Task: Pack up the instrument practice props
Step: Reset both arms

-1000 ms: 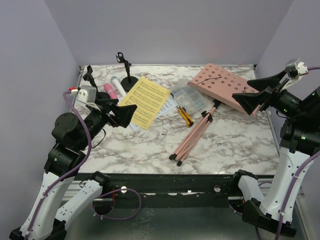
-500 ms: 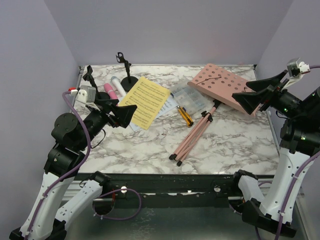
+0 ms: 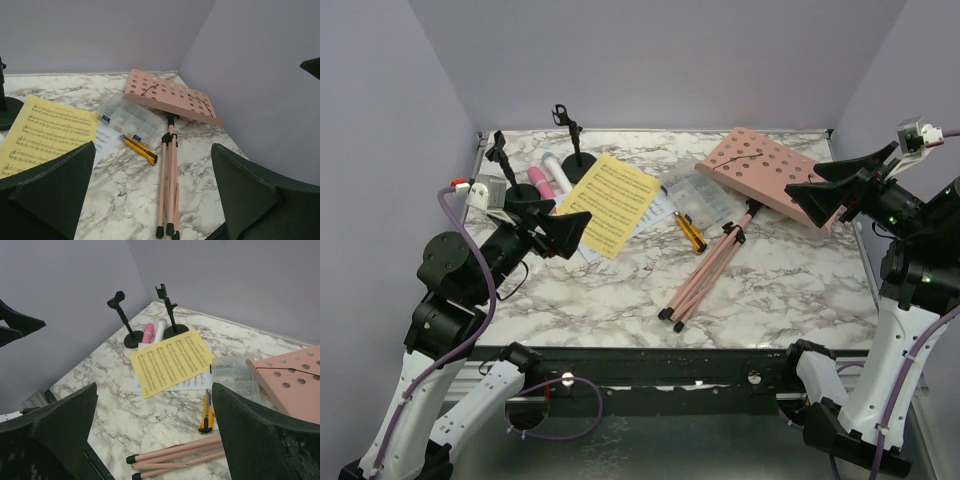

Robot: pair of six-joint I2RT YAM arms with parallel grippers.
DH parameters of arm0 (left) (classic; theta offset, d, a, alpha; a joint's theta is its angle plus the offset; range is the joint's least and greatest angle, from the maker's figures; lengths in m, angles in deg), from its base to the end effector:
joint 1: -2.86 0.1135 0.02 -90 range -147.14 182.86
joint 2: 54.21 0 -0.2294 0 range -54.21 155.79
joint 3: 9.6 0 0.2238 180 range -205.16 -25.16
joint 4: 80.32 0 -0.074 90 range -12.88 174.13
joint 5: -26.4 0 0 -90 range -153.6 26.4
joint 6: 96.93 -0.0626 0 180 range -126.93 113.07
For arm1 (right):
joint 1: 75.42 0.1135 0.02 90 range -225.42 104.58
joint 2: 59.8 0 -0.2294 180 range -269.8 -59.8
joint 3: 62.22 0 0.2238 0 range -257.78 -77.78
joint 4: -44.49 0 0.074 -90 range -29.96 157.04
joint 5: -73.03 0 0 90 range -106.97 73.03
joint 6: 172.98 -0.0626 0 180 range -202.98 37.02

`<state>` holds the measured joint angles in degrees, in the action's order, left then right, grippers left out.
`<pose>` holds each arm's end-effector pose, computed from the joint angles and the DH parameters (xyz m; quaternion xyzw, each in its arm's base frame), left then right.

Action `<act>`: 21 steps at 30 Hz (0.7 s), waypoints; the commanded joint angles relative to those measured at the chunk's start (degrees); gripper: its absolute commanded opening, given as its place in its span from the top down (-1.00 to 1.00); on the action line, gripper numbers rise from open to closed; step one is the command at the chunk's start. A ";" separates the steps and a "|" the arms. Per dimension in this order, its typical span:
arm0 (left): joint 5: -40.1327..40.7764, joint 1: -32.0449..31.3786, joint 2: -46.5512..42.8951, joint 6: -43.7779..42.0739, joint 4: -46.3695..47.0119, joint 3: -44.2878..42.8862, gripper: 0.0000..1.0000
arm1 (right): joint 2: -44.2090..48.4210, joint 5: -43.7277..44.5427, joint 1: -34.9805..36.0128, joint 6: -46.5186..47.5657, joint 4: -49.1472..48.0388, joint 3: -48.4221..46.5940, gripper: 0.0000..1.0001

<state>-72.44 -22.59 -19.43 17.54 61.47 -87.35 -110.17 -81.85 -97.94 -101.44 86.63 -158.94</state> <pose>0.1139 -0.0649 0.4082 0.0625 0.6746 -0.3569 0.6431 0.1404 0.0032 0.4595 -0.1670 0.6757 0.3430 0.6308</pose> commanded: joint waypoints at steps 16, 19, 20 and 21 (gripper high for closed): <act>-0.85 0.38 -1.12 0.76 -0.24 1.12 -0.98 | 1.64 2.96 -0.29 1.36 2.24 0.16 -0.99; -0.89 0.40 -1.07 0.76 -0.20 1.03 -0.98 | 1.64 3.04 -0.26 1.41 2.24 0.14 -0.99; -0.83 0.40 -1.10 0.72 -0.27 1.11 -0.97 | 1.63 3.07 -0.25 1.43 2.26 0.19 -0.99; -0.85 0.39 -1.12 0.67 -0.25 1.11 -0.98 | 1.62 3.08 -0.28 1.41 2.32 0.32 -0.99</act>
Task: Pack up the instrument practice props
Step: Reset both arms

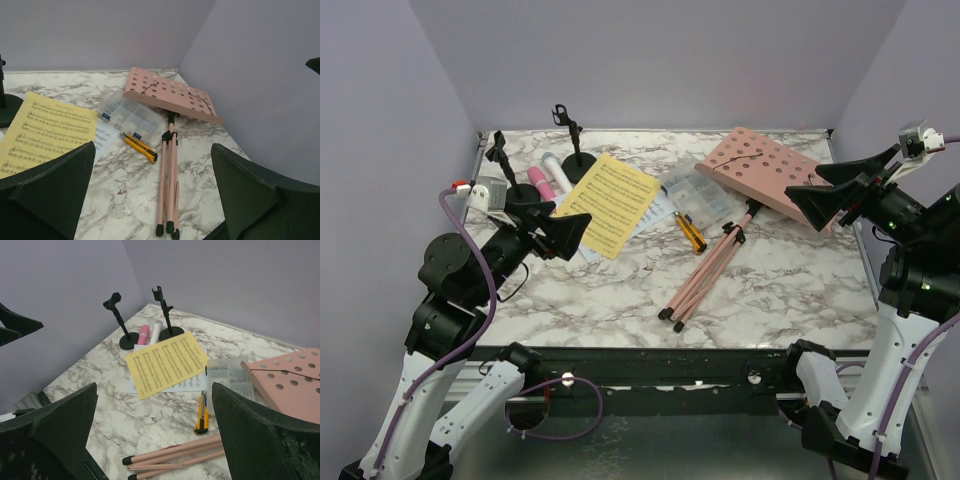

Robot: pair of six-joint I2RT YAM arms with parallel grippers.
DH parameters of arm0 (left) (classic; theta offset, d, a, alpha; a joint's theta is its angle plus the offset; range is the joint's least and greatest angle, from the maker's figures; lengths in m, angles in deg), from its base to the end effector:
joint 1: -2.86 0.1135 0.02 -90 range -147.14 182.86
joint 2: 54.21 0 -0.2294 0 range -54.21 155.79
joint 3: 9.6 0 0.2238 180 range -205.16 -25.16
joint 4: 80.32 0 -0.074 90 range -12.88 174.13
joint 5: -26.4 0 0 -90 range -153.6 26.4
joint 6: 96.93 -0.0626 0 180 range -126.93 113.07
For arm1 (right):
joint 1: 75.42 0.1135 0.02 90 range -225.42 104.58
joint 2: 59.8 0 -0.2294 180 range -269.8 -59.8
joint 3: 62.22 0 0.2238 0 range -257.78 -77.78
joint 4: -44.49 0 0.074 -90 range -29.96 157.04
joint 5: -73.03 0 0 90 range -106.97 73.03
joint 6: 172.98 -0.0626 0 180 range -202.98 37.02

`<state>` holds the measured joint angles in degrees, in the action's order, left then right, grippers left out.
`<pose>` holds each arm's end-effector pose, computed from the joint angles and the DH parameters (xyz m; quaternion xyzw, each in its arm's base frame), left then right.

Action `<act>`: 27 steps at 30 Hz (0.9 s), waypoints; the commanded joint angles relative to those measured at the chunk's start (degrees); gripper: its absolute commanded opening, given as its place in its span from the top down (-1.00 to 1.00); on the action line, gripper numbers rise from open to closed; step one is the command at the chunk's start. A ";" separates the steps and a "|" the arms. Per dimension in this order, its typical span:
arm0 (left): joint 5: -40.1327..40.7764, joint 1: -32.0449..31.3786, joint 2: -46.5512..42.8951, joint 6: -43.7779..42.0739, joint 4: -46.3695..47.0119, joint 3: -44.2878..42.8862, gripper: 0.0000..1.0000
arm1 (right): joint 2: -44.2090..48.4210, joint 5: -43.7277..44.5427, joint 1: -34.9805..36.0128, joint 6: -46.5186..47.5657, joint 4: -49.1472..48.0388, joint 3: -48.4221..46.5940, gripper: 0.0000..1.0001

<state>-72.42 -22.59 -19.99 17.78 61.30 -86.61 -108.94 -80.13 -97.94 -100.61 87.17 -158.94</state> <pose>0.1133 -0.0645 0.4050 0.0608 0.6770 -0.3574 0.6405 0.1348 0.0046 0.4609 -0.1646 0.6735 0.3270 0.6421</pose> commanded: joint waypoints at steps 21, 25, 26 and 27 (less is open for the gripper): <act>-0.60 0.40 -0.60 -0.10 0.35 1.55 -0.97 | 0.80 2.71 -0.29 0.94 1.55 1.36 -0.99; -0.76 0.40 -0.79 0.25 1.33 2.50 -0.98 | 0.59 3.38 -0.26 1.10 1.56 1.45 -0.99; -0.86 0.40 -0.77 0.33 1.49 2.70 -0.98 | 0.55 3.50 -0.24 1.21 1.52 1.53 -0.99; -0.94 0.40 -0.90 0.41 1.69 2.90 -0.98 | 0.42 3.66 -0.29 1.33 1.52 1.54 -0.99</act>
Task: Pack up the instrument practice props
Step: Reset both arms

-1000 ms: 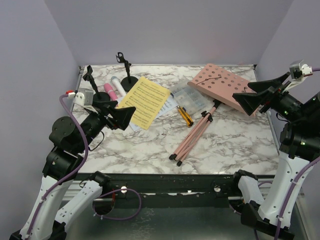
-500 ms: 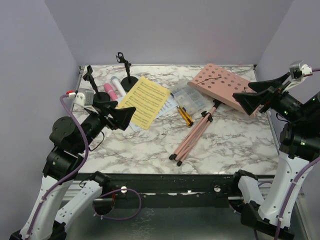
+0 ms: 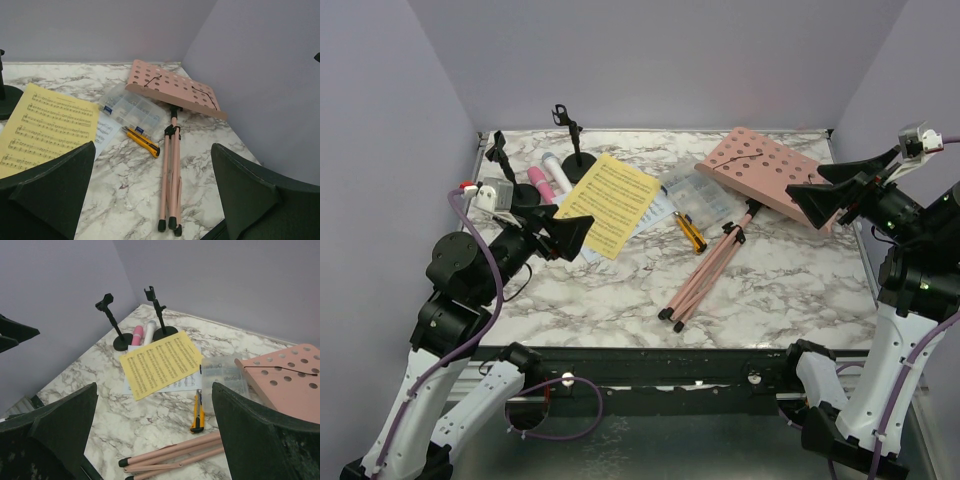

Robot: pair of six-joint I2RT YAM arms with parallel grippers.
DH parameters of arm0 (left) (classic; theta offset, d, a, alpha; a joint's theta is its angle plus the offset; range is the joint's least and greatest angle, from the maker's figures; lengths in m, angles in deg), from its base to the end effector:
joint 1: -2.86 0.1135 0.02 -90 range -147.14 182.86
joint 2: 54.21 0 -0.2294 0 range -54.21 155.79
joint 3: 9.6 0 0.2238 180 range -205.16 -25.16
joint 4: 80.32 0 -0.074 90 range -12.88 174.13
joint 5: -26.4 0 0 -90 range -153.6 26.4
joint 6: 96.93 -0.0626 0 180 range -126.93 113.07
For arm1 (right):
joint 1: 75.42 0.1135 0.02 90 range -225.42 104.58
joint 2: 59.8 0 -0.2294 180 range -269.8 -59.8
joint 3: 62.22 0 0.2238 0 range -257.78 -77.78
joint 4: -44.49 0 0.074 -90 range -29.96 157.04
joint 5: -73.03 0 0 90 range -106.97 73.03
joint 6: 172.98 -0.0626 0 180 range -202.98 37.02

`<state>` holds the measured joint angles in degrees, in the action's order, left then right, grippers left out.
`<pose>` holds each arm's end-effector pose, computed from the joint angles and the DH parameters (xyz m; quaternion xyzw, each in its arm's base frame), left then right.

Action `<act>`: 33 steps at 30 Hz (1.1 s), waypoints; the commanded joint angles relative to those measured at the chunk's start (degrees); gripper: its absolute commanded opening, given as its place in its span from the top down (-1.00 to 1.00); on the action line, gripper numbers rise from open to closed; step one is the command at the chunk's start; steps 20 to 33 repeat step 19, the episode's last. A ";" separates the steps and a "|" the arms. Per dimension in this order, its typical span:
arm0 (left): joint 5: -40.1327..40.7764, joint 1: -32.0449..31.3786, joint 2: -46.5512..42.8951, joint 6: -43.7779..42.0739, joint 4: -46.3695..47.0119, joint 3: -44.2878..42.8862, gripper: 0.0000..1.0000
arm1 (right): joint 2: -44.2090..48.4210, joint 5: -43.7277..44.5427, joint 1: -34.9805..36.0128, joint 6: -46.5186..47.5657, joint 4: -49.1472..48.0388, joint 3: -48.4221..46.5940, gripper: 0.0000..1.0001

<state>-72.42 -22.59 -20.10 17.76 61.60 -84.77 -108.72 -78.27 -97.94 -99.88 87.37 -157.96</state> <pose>0.1173 -0.0665 0.3962 0.0603 0.6861 -0.3544 0.6326 0.1376 0.0024 0.4568 -0.1528 0.6783 0.3166 0.6452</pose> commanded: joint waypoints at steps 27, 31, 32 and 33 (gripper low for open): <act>-1.03 0.40 -1.79 0.63 3.31 3.90 -0.98 | -0.65 2.75 -0.24 0.14 1.70 1.12 -0.99; -1.03 0.40 -1.79 0.63 3.31 3.90 -0.98 | -0.65 2.75 -0.24 0.14 1.70 1.12 -0.99; -1.03 0.40 -1.79 0.63 3.31 3.90 -0.98 | -0.65 2.75 -0.24 0.14 1.70 1.12 -0.99; -1.03 0.40 -1.79 0.63 3.31 3.90 -0.98 | -0.65 2.75 -0.24 0.14 1.70 1.12 -0.99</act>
